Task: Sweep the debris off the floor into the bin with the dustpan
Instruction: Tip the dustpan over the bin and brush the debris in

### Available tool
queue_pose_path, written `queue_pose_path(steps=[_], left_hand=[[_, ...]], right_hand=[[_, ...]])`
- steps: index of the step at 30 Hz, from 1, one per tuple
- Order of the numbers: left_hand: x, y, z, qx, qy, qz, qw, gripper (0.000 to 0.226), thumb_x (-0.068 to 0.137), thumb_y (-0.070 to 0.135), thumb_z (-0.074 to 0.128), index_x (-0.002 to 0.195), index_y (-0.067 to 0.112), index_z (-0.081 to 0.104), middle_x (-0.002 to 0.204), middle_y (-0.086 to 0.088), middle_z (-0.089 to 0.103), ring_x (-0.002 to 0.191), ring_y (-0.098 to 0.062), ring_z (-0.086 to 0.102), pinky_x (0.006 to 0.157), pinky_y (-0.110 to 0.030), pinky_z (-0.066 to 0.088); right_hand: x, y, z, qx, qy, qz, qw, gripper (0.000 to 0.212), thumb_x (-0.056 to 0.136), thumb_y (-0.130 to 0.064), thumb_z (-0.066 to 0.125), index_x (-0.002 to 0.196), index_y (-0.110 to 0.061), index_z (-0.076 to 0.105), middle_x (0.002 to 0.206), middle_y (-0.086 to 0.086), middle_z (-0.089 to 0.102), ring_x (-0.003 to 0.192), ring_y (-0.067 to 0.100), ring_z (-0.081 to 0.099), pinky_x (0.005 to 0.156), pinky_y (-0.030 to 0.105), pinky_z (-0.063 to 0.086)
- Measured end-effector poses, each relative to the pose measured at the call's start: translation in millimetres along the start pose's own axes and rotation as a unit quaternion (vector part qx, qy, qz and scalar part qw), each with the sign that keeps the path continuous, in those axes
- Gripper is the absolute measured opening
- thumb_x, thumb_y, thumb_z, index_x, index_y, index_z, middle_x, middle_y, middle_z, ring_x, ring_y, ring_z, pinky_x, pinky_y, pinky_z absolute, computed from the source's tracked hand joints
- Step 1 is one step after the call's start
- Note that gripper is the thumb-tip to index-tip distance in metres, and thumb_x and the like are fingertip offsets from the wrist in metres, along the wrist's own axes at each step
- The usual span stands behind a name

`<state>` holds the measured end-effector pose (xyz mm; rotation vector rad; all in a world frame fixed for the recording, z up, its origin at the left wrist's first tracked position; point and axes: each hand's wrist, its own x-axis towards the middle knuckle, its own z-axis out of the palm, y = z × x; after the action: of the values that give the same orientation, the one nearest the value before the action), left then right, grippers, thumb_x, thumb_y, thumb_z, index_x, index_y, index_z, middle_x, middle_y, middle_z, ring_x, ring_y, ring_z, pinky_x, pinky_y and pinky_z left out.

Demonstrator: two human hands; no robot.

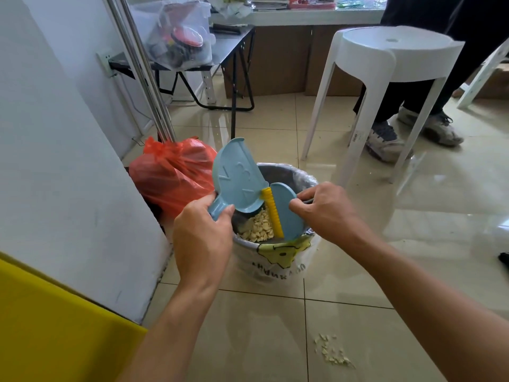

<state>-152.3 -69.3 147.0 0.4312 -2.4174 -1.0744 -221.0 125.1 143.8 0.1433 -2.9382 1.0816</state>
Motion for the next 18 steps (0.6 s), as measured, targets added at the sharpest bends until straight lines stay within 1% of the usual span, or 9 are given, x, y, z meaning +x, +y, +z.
queue_pose_path(steps=[1, 2, 5, 7, 8, 11, 14, 16, 18], left_hand=[[-1.2, -1.0, 0.1, -0.003, -0.003, -0.003, 1.000, 0.028, 0.091, 0.028, 0.075, 0.117, 0.016, 0.077, 0.098, 0.008, 0.078, 0.066, 0.006, 0.059, 0.055, -0.003, 0.041], [-2.2, -2.4, 0.8, -0.004, -0.007, -0.004, 1.000, 0.029, 0.091, 0.028, 0.075, 0.118, 0.017, 0.077, 0.099, 0.006, 0.079, 0.068, 0.003, 0.062, 0.057, -0.007, 0.044], [-5.6, -5.8, 5.0, 0.009, -0.029, 0.003, 1.000, 0.039, 0.089, 0.029, 0.076, 0.126, 0.021, 0.074, 0.107, 0.003, 0.080, 0.088, -0.013, 0.073, 0.074, -0.024, 0.057], [-6.9, -7.1, 8.7, 0.029, -0.040, 0.011, 0.999, 0.042, 0.087, 0.030, 0.076, 0.128, 0.022, 0.072, 0.111, 0.000, 0.080, 0.097, -0.018, 0.074, 0.085, -0.033, 0.060], [-7.5, -8.1, 10.0, 0.039, -0.043, 0.014, 0.998, 0.042, 0.087, 0.031, 0.076, 0.128, 0.023, 0.072, 0.111, 0.000, 0.080, 0.099, -0.020, 0.073, 0.086, -0.035, 0.060], [-9.0, -11.7, 11.8, 0.056, -0.047, 0.017, 0.997, 0.039, 0.086, 0.029, 0.075, 0.124, 0.021, 0.074, 0.107, -0.001, 0.080, 0.097, -0.021, 0.073, 0.082, -0.035, 0.060], [-7.7, -14.9, 9.6, 0.062, -0.043, 0.013, 0.997, 0.040, 0.087, 0.032, 0.075, 0.126, 0.022, 0.073, 0.108, -0.001, 0.080, 0.095, -0.020, 0.073, 0.081, -0.035, 0.061], [-5.8, -14.6, 7.3, 0.058, -0.035, 0.011, 0.998, 0.039, 0.088, 0.033, 0.074, 0.126, 0.023, 0.073, 0.107, -0.001, 0.080, 0.094, -0.020, 0.073, 0.080, -0.034, 0.061], [-4.6, -12.4, 5.1, 0.048, -0.022, 0.014, 0.999, 0.040, 0.089, 0.033, 0.074, 0.128, 0.022, 0.072, 0.110, 0.000, 0.080, 0.094, -0.019, 0.073, 0.080, -0.030, 0.060]], right_hand=[[0.7, -0.5, -0.3, 0.003, 0.003, -0.003, 1.000, 0.029, 0.087, -0.035, 0.061, 0.084, -0.014, 0.082, 0.077, 0.010, 0.076, 0.071, 0.022, 0.072, 0.055, 0.044, 0.061], [0.9, -1.1, -0.5, 0.004, 0.006, -0.008, 1.000, 0.029, 0.087, -0.033, 0.060, 0.084, -0.013, 0.081, 0.076, 0.010, 0.076, 0.069, 0.021, 0.072, 0.053, 0.043, 0.060], [-0.8, -6.0, -1.6, 0.009, 0.020, -0.028, 0.999, 0.031, 0.088, -0.029, 0.056, 0.086, -0.011, 0.081, 0.074, 0.011, 0.076, 0.068, 0.022, 0.072, 0.051, 0.042, 0.057], [-2.2, -9.1, -2.4, 0.032, 0.035, -0.042, 0.998, 0.030, 0.089, -0.027, 0.056, 0.087, -0.011, 0.081, 0.073, 0.011, 0.075, 0.071, 0.025, 0.072, 0.053, 0.044, 0.058], [-2.6, -10.4, -3.0, 0.041, 0.042, -0.048, 0.997, 0.029, 0.089, -0.027, 0.056, 0.086, -0.012, 0.081, 0.071, 0.011, 0.075, 0.071, 0.025, 0.072, 0.053, 0.045, 0.058], [-4.1, -15.6, -5.9, 0.057, 0.052, -0.055, 0.995, 0.028, 0.090, -0.026, 0.057, 0.087, -0.015, 0.082, 0.068, 0.004, 0.075, 0.067, 0.017, 0.072, 0.050, 0.041, 0.059], [-4.4, -17.7, -8.8, 0.059, 0.069, -0.062, 0.994, 0.026, 0.090, -0.026, 0.058, 0.090, -0.018, 0.083, 0.070, 0.001, 0.075, 0.066, 0.010, 0.071, 0.048, 0.037, 0.060], [-4.2, -14.1, -7.4, 0.046, 0.056, -0.059, 0.996, 0.026, 0.090, -0.028, 0.058, 0.091, -0.019, 0.082, 0.072, 0.001, 0.076, 0.067, 0.010, 0.072, 0.049, 0.039, 0.060], [-5.7, -8.0, -4.3, 0.015, 0.044, -0.052, 0.998, 0.027, 0.091, -0.030, 0.058, 0.087, -0.018, 0.082, 0.070, 0.001, 0.075, 0.064, 0.013, 0.071, 0.048, 0.040, 0.060]])
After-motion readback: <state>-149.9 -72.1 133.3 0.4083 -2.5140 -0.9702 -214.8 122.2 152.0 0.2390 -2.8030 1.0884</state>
